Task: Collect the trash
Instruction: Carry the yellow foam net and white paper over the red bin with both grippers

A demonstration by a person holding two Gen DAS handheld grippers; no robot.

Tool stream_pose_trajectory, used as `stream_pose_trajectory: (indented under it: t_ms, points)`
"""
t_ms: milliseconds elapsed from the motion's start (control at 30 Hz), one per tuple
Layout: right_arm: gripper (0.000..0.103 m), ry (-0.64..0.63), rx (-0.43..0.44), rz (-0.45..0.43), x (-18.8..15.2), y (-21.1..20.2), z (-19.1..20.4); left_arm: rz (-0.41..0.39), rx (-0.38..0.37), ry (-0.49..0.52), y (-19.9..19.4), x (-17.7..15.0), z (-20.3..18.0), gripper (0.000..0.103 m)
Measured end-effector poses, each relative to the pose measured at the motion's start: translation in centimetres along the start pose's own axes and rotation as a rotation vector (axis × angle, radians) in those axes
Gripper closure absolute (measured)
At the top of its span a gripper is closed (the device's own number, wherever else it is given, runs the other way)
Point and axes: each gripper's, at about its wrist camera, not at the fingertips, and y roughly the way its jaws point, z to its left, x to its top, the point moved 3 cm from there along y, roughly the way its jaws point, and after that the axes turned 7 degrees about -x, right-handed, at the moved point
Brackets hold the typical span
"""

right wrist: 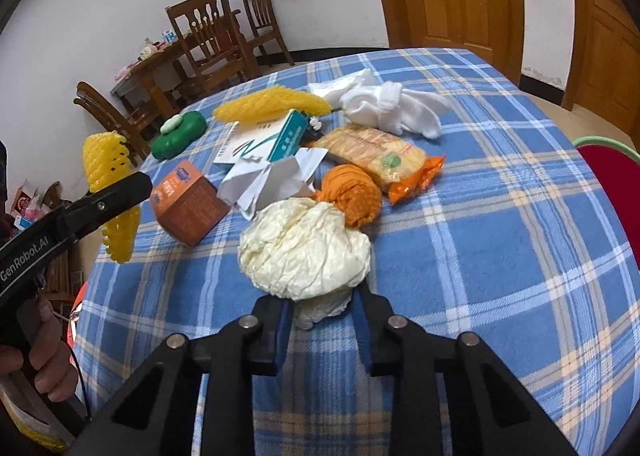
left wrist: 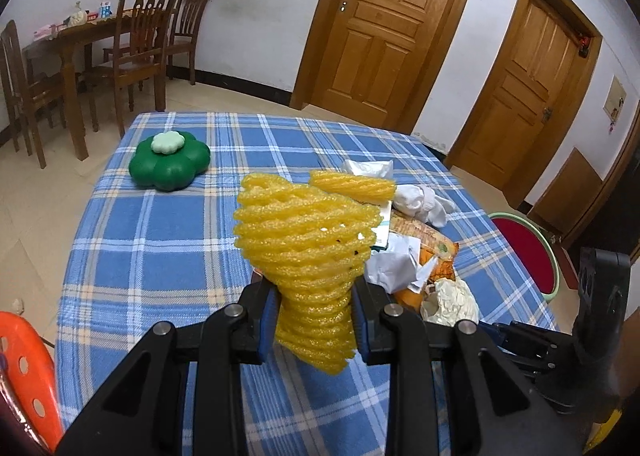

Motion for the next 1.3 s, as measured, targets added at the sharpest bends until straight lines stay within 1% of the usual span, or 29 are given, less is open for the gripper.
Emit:
stream_pose_trajectory:
  t_ms: [133, 267, 533, 733, 933, 1167, 1300]
  points:
    - [0.076, -0.008, 0.021, -0.023, -0.2, -1.3, -0.2, -0.002, 0.005, -0.015, -0.6, 0.0, -0.7, 0.071]
    - [0.076, -0.008, 0.037, -0.053, -0.3, -3.0, -0.7, -0.003, 0.005, -0.008, -1.0, 0.1, -2.1, 0.071]
    - [0.076, 0.033, 0.031, -0.129, 0.2, -6.3, -3.5, -0.002, -0.025, 0.026, -1.0, 0.7, -6.0, 0.071]
    - [0.076, 0.083, 0.002, -0.178, 0.7, -8.5, -6.8, 0.01, -0.062, 0.063, -0.2, 1.6, -9.3, 0.071]
    - [0.076, 0.138, -0.034, -0.206, 1.2, -9.8, -10.3, 0.026, -0.085, 0.103, 1.4, 2.4, -12.6, 0.071]
    - [0.076, 0.194, -0.098, -0.223, 1.3, -11.0, -14.6, 0.071, -0.118, 0.154, 4.4, 2.8, -16.7, 0.071]
    - [0.076, 0.23, -0.135, -0.218, 1.3, -11.3, -17.2, 0.079, -0.133, 0.197, 5.8, 3.1, -19.3, 0.071]
